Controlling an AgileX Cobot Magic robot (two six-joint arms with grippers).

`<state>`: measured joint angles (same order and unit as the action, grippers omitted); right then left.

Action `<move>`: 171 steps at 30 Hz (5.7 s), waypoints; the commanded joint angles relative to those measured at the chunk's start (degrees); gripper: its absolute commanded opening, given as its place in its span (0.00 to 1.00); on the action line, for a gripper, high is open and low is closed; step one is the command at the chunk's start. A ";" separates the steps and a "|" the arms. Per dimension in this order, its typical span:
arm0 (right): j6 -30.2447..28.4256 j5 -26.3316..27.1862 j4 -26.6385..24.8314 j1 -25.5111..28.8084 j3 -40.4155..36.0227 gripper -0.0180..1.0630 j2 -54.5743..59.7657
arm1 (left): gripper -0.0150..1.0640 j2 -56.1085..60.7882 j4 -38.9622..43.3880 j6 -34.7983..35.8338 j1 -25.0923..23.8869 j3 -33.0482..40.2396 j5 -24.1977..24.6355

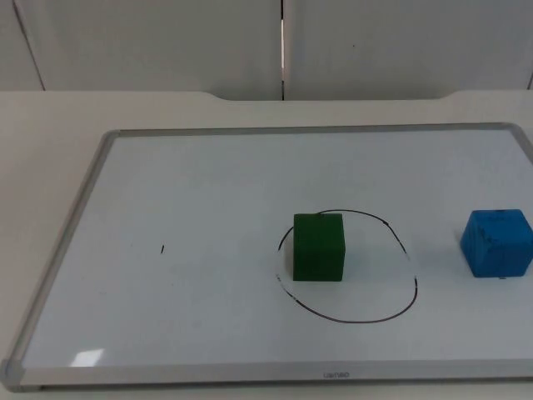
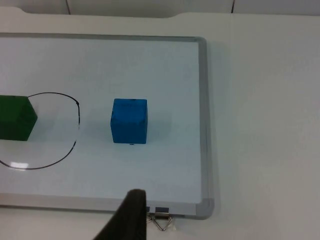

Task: Push the two cubes into the marked area.

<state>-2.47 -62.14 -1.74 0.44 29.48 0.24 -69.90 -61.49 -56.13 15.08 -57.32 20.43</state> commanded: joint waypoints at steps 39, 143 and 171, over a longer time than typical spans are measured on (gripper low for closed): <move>0.16 0.38 0.11 0.36 0.06 0.99 -0.24 | 0.01 48.37 44.21 40.42 -0.15 19.76 26.90; -0.16 31.65 -6.12 0.25 22.35 0.02 97.82 | 0.01 69.90 61.49 57.37 -0.15 28.99 41.07; -2.55 34.83 -9.72 -5.69 28.78 0.02 108.82 | 0.01 69.90 61.49 57.37 -0.15 28.99 41.07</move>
<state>-4.66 -28.13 -11.57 -5.02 58.02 109.18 -0.19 0.00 1.09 15.03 -28.60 62.20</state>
